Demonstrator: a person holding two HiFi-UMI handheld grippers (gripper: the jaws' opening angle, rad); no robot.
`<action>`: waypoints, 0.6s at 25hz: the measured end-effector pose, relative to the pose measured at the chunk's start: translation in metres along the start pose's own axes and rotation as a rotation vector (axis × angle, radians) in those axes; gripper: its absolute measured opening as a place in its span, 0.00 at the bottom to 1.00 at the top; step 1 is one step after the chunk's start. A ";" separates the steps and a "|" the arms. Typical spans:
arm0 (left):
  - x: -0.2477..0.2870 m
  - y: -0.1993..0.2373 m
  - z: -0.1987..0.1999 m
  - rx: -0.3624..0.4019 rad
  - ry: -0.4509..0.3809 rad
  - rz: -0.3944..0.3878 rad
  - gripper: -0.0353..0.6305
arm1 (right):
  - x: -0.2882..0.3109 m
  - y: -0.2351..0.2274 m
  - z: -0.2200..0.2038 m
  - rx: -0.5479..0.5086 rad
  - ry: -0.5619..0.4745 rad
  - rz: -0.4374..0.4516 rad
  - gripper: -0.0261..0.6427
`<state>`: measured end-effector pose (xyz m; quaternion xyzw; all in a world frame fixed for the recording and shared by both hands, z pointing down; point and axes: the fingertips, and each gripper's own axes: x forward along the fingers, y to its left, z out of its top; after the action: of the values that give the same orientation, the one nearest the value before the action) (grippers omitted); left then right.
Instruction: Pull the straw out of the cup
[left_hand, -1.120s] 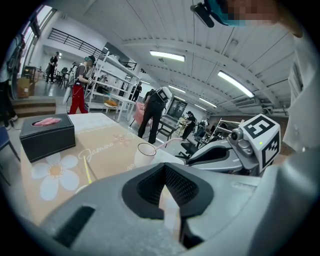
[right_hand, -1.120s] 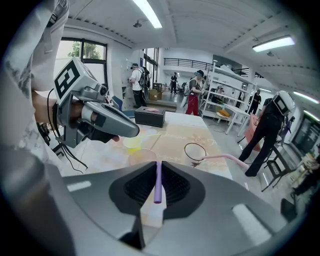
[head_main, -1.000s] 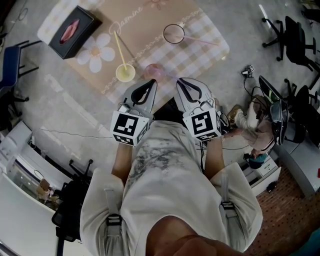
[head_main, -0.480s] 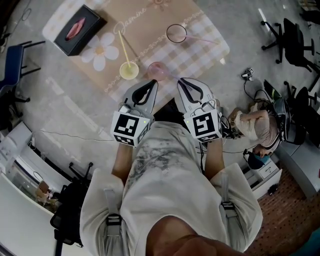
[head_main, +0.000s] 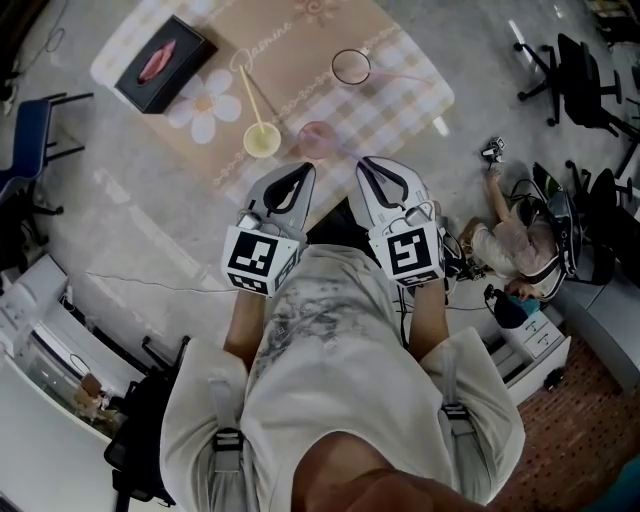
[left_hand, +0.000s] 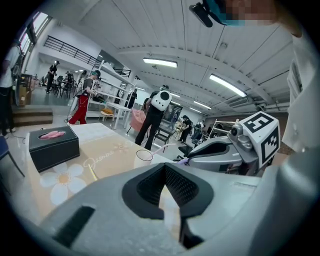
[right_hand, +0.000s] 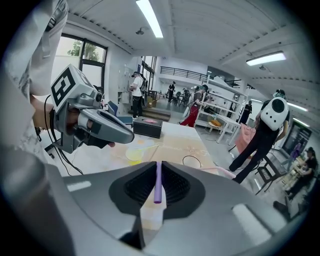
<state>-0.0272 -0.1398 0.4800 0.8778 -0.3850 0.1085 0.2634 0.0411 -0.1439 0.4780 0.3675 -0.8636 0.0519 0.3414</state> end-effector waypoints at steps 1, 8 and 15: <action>-0.002 -0.001 0.001 0.003 -0.002 -0.001 0.06 | -0.001 0.001 0.001 -0.003 -0.002 -0.004 0.10; -0.014 -0.003 0.004 0.019 -0.017 -0.003 0.06 | -0.009 0.007 0.011 -0.008 -0.021 -0.024 0.10; -0.023 -0.007 0.005 0.031 -0.027 -0.008 0.06 | -0.017 0.012 0.018 -0.018 -0.040 -0.046 0.10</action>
<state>-0.0379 -0.1239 0.4637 0.8847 -0.3833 0.1016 0.2451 0.0312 -0.1310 0.4555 0.3851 -0.8619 0.0288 0.3285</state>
